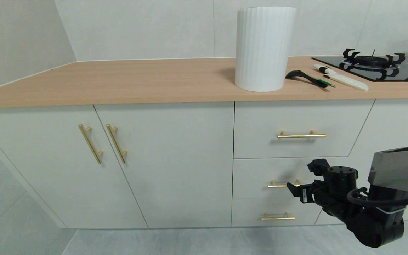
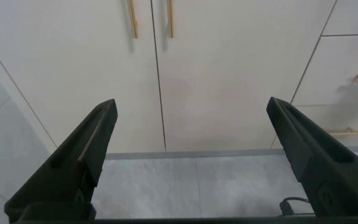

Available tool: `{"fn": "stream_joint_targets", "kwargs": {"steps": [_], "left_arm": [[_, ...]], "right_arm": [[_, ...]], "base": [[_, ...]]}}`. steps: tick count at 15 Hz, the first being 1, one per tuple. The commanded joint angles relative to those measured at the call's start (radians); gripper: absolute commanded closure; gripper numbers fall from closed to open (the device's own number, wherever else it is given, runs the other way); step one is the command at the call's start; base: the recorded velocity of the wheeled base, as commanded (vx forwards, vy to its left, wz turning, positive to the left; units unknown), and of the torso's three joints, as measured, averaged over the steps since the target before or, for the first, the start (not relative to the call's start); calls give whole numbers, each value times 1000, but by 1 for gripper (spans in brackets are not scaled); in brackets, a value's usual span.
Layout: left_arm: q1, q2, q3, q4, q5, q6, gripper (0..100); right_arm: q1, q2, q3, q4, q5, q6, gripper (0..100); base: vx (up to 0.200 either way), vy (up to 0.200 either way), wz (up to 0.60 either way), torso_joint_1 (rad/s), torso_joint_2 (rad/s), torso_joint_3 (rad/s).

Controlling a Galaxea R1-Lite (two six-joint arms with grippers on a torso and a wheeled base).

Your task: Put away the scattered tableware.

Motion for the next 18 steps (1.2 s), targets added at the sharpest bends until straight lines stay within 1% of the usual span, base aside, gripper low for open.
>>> {"fn": "stream_joint_targets", "kwargs": {"steps": [1, 4, 16, 18], "left_arm": [[1, 1, 0, 0, 0, 0, 0], [1, 1, 0, 0, 0, 0, 0], [1, 1, 0, 0, 0, 0, 0], [1, 1, 0, 0, 0, 0, 0]], "right_arm": [[0, 115, -51, -36, -20, 17, 0], [0, 137, -104, -38, -26, 73, 0], [0, 143, -112, -22, -25, 75, 0], [0, 129, -107, 22, -25, 75, 0]], "base": [[0, 0, 0, 0, 0, 0], [0, 0, 0, 0, 0, 0], [0, 0, 0, 0, 0, 0], [0, 0, 0, 0, 0, 0]]}}
